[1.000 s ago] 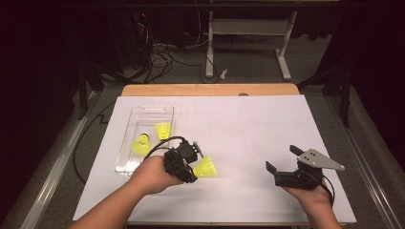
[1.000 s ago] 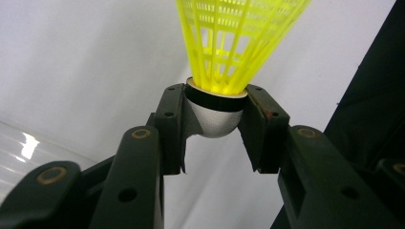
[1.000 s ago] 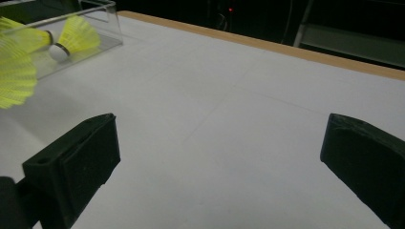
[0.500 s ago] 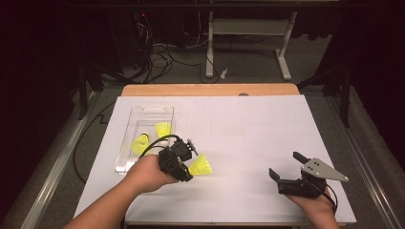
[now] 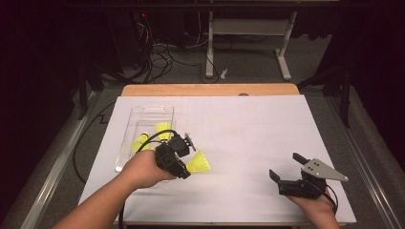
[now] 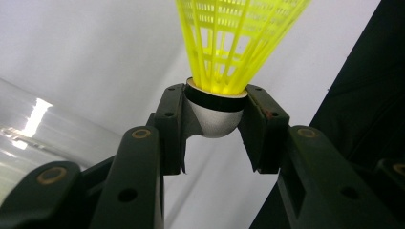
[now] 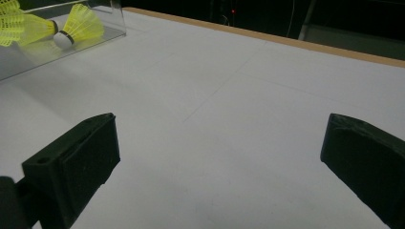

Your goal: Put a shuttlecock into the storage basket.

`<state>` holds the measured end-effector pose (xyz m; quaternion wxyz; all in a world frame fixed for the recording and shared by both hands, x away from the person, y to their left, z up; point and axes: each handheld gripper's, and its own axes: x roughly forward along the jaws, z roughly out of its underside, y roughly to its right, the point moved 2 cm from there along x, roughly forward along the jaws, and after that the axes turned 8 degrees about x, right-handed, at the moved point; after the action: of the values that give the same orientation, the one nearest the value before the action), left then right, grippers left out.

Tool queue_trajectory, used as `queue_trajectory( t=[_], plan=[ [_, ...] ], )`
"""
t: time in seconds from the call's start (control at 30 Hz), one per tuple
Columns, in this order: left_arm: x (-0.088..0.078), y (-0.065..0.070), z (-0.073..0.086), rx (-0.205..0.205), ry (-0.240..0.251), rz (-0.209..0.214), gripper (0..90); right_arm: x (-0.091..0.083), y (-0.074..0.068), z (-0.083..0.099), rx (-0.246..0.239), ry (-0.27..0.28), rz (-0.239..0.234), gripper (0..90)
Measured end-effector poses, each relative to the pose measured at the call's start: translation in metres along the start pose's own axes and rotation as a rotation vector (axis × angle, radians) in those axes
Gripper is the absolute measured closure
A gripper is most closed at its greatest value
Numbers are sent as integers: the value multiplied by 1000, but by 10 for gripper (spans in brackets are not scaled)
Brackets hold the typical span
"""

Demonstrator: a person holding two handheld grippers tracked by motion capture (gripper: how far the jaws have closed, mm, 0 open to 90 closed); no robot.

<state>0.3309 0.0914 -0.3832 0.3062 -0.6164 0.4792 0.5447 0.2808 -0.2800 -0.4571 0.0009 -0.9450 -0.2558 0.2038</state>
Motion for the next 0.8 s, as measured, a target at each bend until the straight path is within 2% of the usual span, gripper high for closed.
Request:
queue_trajectory(
  t=[0.5, 0.8],
  plan=[
    [-36, -9, 18, -16, 9, -27, 635, 2, 3, 3, 25, -11, -10, 1],
    [-46, -23, 43, -65, -16, -49, 635, 3, 4, 3, 24, -15, -10, 1]
  ],
)
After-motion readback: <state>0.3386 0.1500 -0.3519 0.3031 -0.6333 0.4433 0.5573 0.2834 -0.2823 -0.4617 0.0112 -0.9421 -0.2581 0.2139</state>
